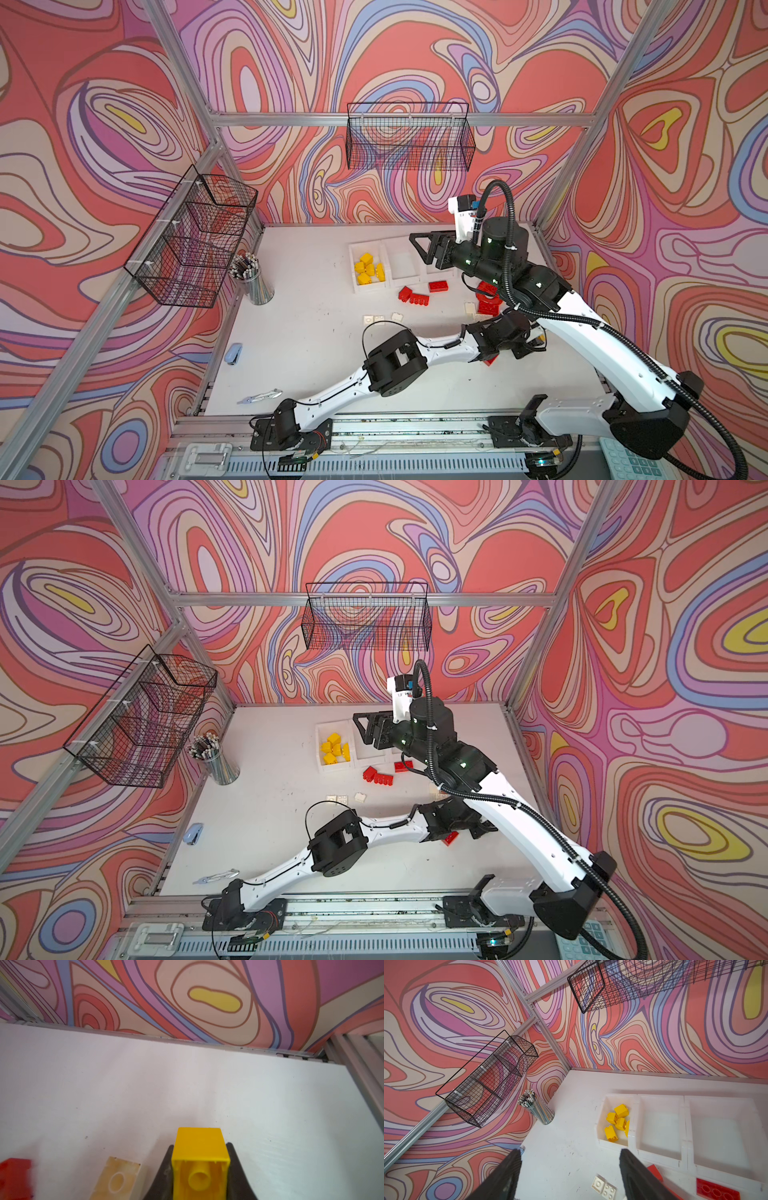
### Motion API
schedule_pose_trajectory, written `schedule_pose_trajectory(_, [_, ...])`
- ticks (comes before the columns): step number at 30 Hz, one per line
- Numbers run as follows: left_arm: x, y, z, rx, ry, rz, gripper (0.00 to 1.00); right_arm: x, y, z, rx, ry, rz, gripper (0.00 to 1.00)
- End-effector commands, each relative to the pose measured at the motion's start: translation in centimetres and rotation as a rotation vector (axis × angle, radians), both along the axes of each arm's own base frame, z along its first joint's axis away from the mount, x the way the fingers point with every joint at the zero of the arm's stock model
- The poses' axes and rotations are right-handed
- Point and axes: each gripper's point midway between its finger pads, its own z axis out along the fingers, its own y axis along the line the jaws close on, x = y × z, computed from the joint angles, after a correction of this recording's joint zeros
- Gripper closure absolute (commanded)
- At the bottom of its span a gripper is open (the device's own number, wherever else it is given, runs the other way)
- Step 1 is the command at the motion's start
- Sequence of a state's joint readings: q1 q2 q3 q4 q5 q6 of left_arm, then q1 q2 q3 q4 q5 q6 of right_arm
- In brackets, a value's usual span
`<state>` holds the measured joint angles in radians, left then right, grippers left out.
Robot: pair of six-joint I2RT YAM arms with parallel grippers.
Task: Sort the legos into containers by color
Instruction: 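Drop the yellow brick from the left gripper while the right arm lowers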
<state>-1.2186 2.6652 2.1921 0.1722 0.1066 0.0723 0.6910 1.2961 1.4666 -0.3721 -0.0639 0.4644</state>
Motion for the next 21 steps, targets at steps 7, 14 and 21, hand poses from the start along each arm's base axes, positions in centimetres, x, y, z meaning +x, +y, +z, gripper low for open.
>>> schedule_pose_trajectory(7, [2.2,6.6,10.0,-0.064,-0.074,0.171,1.00,-0.4,-3.1,4.2,-0.044,-0.087,-0.113,0.18])
schedule_pose_trajectory(14, [5.6,18.2,10.2,-0.013,0.042,0.381,1.00,1.5,-5.5,4.0,-0.045,-0.064,-0.171,0.11])
schedule_pose_trajectory(21, [6.6,29.0,8.1,0.092,0.204,0.585,1.00,4.7,-11.4,2.1,0.034,0.003,-0.255,0.11])
